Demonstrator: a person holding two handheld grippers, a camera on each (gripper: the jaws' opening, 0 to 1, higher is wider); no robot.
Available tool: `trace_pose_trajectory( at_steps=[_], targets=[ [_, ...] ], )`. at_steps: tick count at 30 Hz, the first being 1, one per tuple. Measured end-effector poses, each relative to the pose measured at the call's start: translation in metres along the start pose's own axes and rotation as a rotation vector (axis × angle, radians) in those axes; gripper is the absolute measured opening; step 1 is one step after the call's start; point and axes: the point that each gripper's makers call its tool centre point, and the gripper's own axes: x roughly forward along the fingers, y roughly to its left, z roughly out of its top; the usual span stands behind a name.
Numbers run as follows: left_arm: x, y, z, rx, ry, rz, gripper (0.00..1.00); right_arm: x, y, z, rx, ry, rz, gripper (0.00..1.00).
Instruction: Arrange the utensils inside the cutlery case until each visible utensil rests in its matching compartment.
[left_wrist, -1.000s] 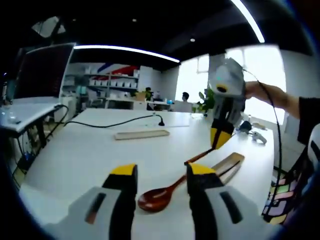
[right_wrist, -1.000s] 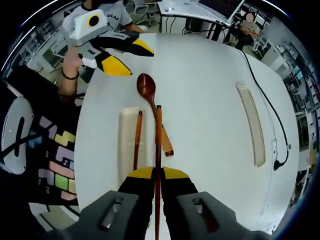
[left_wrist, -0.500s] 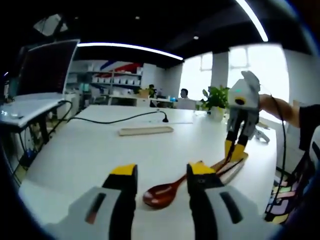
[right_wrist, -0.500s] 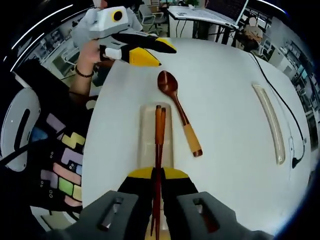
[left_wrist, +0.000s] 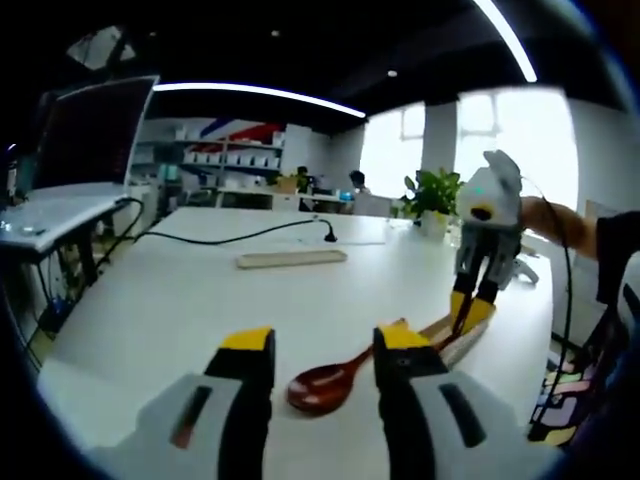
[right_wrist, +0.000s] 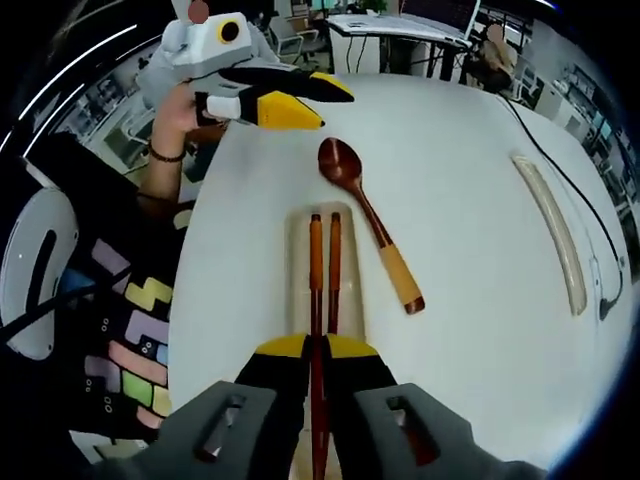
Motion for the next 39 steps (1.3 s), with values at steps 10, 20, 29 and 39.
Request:
trace_pose_trajectory(
  at_steps=[10, 20, 29, 39],
  targets=[
    [-0.005, 0.008, 0.001, -0.012, -0.006, 0.036, 0.41, 0.003, 0.007, 0.002, 0.006, -0.007, 0.004, 0.03],
    [-0.006, 0.013, -0.003, -0.013, 0.015, 0.041, 0.41, 0.007, 0.008, 0.002, 0.039, -0.022, -0.002, 0.05],
    [-0.005, 0.019, -0.008, -0.018, 0.039, 0.059, 0.4, -0.017, -0.004, 0.021, -0.029, -0.071, -0.081, 0.06],
    [-0.004, 0.025, -0.016, 0.01, 0.074, 0.081, 0.41, -0.037, -0.026, 0.028, -0.063, -0.073, -0.155, 0.09]
  ],
)
